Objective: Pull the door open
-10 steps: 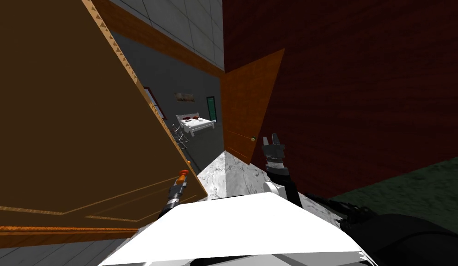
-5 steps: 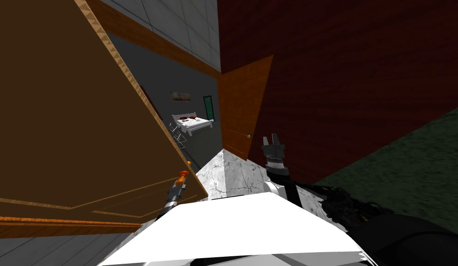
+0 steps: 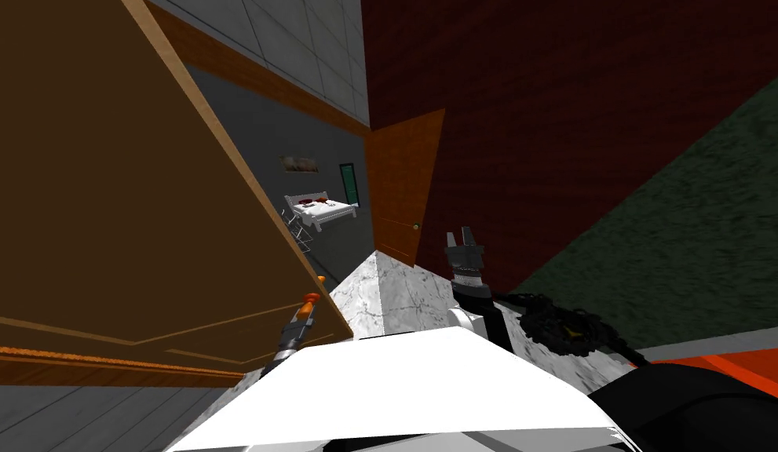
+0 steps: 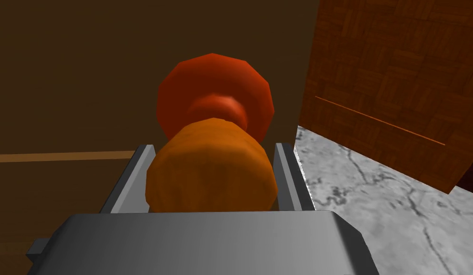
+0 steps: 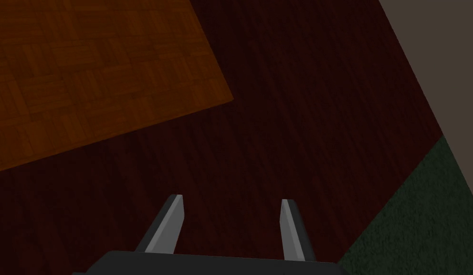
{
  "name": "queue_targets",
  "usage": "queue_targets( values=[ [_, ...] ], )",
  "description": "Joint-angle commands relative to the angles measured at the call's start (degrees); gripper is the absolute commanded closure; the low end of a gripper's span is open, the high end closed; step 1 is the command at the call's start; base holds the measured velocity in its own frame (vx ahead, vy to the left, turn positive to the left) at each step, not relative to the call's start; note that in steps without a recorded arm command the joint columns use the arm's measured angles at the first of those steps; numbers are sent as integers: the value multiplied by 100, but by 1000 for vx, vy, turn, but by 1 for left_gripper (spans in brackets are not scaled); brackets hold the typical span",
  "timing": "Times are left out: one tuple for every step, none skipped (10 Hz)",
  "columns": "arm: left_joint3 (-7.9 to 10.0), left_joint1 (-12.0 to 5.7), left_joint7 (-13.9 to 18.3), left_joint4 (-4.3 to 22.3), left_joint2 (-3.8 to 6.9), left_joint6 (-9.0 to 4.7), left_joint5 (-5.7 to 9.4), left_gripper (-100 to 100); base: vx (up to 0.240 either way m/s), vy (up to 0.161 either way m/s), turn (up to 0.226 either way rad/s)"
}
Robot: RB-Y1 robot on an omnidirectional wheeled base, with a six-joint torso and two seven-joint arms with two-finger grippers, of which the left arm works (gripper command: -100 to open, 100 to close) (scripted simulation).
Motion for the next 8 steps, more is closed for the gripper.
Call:
queue_targets(
  values=[
    [-81,38,106,10,69,-118,-46,100,-200,28,-92],
    [-50,24,61,12,46,-58,-28,100,-91,13,-22],
    [-136,81,154,61,101,-186,-73,100,-164,74,-119],
    [-175,105,199,83,134,-256,-94,100,-219,72,-168],
    [-219,132,249,109,170,-336,-118,100,-217,15,-154],
    [-265,161,302,135,208,-420,-143,100,-211,39,-116],
    [-312,190,356,163,248,-505,-168,100,-210,58,-127],
    [-358,218,409,189,286,-588,-193,100,-207,48,-127]
  ],
)
